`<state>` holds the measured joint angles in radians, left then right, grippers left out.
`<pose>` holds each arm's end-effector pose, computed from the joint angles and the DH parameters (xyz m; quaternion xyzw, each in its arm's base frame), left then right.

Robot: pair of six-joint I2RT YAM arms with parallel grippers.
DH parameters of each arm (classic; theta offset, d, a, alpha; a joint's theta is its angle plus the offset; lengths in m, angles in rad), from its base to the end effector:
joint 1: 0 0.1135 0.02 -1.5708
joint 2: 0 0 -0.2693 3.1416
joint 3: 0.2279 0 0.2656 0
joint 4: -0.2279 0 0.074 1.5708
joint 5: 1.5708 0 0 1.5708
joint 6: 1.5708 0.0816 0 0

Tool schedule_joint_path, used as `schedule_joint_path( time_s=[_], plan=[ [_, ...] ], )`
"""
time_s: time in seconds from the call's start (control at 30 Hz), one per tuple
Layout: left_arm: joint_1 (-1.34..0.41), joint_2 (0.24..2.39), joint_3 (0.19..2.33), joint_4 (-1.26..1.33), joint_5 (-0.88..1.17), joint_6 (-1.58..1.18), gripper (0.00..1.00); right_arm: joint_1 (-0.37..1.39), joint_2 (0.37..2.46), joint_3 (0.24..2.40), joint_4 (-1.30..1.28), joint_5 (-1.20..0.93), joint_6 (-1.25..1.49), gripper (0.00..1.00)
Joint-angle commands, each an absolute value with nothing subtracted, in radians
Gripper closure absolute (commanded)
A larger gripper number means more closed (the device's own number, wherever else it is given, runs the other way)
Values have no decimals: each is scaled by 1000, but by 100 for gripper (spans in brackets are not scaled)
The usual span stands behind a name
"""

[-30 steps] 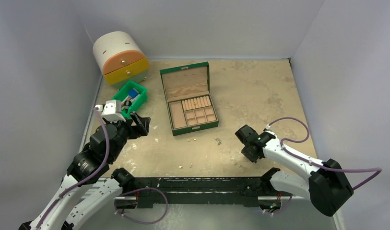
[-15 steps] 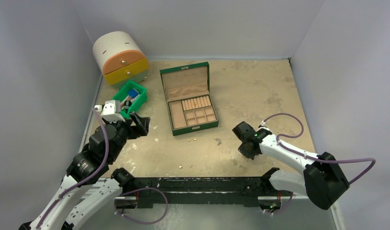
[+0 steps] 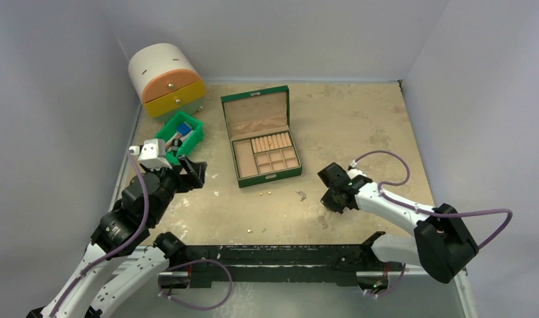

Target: Organize the mixed jewelry

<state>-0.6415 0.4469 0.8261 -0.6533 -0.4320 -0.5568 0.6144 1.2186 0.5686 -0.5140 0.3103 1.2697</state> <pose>0.1309 -0.0551 0.3413 -0.0963 0.7833 -0.1916 0.5834 0.2018 0.1119 0.1181 0.3410 0.9061 0.0724 0.2398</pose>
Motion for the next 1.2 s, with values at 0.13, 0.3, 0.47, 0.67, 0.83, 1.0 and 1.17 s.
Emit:
schedule_joint_path(
  time_s=[0.13, 0.3, 0.47, 0.67, 0.83, 1.0, 1.17],
  plan=[
    [-637, 433, 832, -615, -439, -555, 21, 665, 1197, 672, -469, 271, 1189, 100],
    [-637, 443, 842, -616, -423, -550, 21, 728, 1164, 704, -401, 268, 1103, 100],
    [-636, 492, 880, -632, -381, -534, 22, 772, 1116, 711, -201, 177, 843, 100],
    [-636, 560, 950, -646, -325, -522, 23, 807, 1105, 762, -37, 19, 480, 100],
    [-636, 644, 1056, -679, -264, -531, 23, 840, 1103, 813, 52, -153, 183, 100],
    [-637, 729, 1169, -731, -145, -534, 23, 897, 1096, 840, 110, -318, -113, 100],
    [-637, 793, 1264, -783, 28, -540, 23, 948, 1109, 906, 46, -440, -391, 100]
  ],
)
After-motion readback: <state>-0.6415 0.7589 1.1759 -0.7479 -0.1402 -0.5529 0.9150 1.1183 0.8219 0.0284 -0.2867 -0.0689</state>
